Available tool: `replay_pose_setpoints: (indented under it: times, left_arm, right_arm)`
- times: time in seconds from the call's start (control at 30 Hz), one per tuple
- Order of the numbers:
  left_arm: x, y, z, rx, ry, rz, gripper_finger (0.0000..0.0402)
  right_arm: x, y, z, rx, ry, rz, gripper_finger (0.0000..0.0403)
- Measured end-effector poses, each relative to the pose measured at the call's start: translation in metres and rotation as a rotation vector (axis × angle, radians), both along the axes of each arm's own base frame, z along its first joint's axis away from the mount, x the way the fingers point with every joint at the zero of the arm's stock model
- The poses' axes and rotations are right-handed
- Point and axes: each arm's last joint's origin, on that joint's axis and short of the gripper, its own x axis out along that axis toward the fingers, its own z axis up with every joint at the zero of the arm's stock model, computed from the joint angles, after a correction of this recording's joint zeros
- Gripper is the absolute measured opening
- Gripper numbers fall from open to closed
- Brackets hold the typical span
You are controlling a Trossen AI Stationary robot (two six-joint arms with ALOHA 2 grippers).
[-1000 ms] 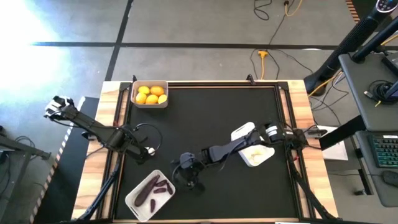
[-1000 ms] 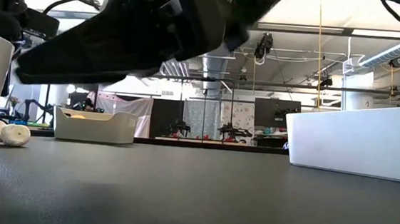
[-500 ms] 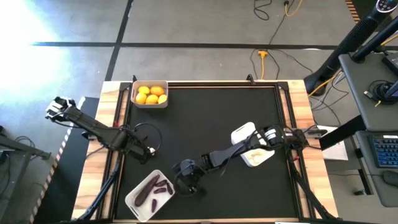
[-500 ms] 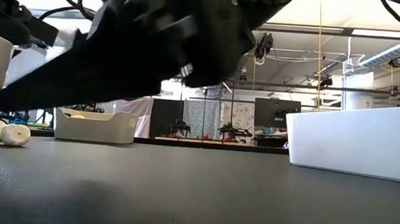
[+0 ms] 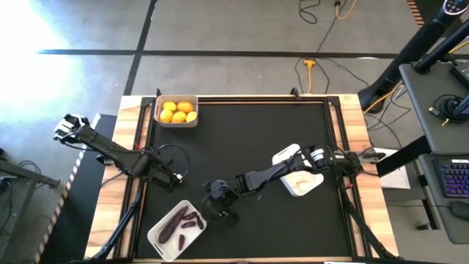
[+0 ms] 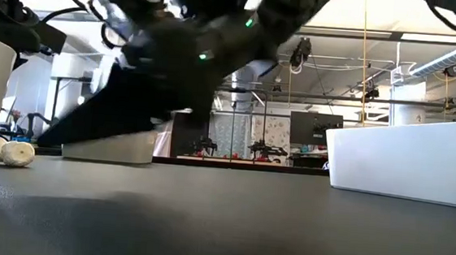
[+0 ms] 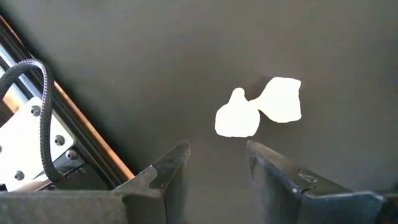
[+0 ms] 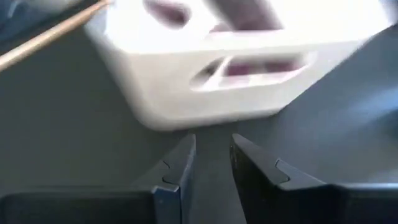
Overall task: Sort produce into baskets
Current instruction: Adjust the bottom left white bin, then put the right garlic into the middle right white bin
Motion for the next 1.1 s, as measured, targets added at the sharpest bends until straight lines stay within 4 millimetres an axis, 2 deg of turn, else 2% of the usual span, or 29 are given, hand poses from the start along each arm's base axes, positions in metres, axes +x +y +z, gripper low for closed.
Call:
replay_pose_setpoints:
  times: [0.1, 0.2, 0.33, 0.43, 0.6, 0.8, 0.87, 0.97, 1.1]
  left_arm:
    - [0.001, 0.000, -0.001, 0.005, 0.010, -0.007, 0.0141]
    - [0.002, -0.001, -0.004, 0.013, 0.026, -0.007, 0.0141]
    - [0.005, -0.002, -0.008, 0.026, 0.053, -0.012, 0.0141]
    - [0.012, -0.005, -0.012, 0.018, 0.043, -0.066, 0.0138]
    - [0.030, -0.014, -0.020, -0.015, -0.037, -0.159, 0.0128]
    - [0.033, -0.013, -0.028, 0.017, 0.010, -0.186, 0.0128]
    - [0.035, -0.012, -0.029, 0.032, 0.012, -0.182, 0.0129]
    - [0.038, -0.008, -0.030, 0.032, 0.008, -0.162, 0.0142]
    - [0.044, -0.004, -0.031, 0.021, -0.021, -0.171, 0.0179]
  right_arm:
    - [0.012, -0.005, -0.007, 0.136, -0.079, -0.087, 0.0084]
    - [0.015, -0.002, -0.012, 0.268, -0.086, -0.022, 0.0076]
    - [0.017, 0.007, -0.008, 0.303, -0.094, 0.056, 0.0066]
    - [0.017, 0.010, -0.009, 0.263, -0.107, 0.089, 0.0060]
    - [0.010, 0.004, -0.017, 0.182, 0.007, 0.090, 0.0054]
    - [0.003, -0.018, -0.001, 0.090, 0.120, -0.012, 0.0052]
    - [0.001, -0.022, 0.000, 0.079, 0.152, -0.050, 0.0053]
    - [-0.004, -0.027, -0.006, 0.061, 0.218, -0.086, 0.0054]
    - [-0.007, -0.035, -0.012, 0.031, 0.242, -0.113, 0.0054]
